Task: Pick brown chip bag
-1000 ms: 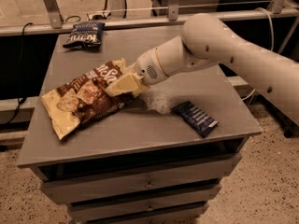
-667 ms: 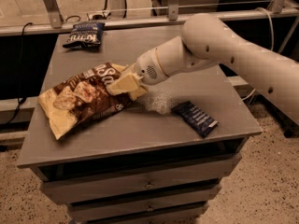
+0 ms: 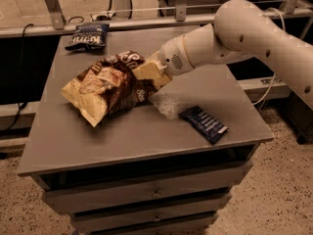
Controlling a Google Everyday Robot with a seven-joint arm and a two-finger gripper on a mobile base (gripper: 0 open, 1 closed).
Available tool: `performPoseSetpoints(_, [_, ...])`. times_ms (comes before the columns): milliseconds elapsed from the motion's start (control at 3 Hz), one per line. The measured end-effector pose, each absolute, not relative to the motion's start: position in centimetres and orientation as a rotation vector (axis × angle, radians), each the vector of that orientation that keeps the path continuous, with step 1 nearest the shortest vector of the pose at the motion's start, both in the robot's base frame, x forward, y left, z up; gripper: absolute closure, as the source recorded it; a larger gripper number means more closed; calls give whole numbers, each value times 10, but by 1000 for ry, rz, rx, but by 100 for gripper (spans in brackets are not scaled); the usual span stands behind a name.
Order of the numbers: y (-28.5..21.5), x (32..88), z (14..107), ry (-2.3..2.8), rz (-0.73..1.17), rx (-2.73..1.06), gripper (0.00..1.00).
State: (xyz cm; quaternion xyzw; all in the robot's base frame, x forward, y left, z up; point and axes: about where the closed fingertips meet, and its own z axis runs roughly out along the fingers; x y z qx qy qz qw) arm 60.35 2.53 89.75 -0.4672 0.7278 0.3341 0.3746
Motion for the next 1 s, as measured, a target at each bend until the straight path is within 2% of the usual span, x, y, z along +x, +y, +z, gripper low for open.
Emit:
performPoseSetpoints(667, [-35,648,961,1816,744,-1128,100])
performPoseSetpoints(1000, [-40,653,978,1789,723,-1117,100])
